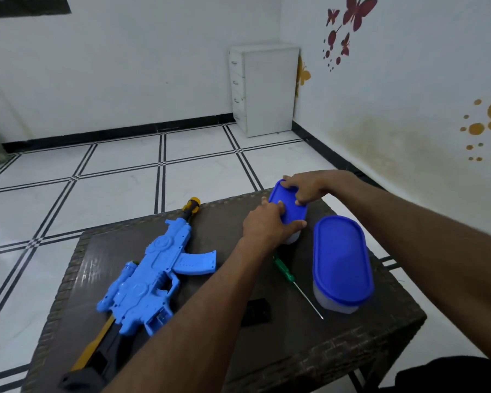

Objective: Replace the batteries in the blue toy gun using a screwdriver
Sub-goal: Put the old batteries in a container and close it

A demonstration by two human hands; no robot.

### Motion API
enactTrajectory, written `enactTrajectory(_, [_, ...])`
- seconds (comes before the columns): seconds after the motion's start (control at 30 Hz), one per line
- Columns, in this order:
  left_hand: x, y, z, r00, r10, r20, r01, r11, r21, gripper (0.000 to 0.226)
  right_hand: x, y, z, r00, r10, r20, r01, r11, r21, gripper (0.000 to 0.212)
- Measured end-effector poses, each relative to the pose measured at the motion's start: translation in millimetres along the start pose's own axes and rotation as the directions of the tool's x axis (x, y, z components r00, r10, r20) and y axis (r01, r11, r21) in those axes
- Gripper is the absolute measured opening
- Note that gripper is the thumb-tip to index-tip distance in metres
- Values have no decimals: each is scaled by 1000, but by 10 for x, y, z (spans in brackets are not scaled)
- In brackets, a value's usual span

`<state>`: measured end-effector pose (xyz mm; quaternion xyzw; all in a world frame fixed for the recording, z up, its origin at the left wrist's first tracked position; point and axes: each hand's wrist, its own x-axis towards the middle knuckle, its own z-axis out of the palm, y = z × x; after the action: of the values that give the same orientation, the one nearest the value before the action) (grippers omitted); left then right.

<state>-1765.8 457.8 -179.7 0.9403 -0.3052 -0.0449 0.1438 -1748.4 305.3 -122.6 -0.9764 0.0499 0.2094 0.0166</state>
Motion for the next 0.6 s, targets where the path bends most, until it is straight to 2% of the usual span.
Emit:
enactTrajectory(0.13, [21, -5, 46, 1000, -8, 13, 8, 1000, -2, 65, 23, -22, 43, 1000, -6, -15, 5, 1000, -30, 61])
enactTrajectory(0.23, [18, -24, 71, 1000, 4, -8, -4, 1000, -8, 68, 35, 33, 113, 996, -53, -74, 58, 996, 72, 76])
enactTrajectory(0.3, [12, -27, 82, 1000, 13, -15, -13, 1000, -9, 70, 58, 66, 99, 991, -59, -117, 68, 995, 70, 81])
enactTrajectory(0.47, [5, -47, 78, 999, 26, -23, -26, 999, -19, 69, 147, 113, 137, 974, -71, -217, 68, 997, -22, 65])
enactTrajectory(0.6, [12, -59, 76, 999, 34, -31, -35, 999, -5, 69, 125, 98, 143, 975, -75, -210, 56, 994, -95, 63])
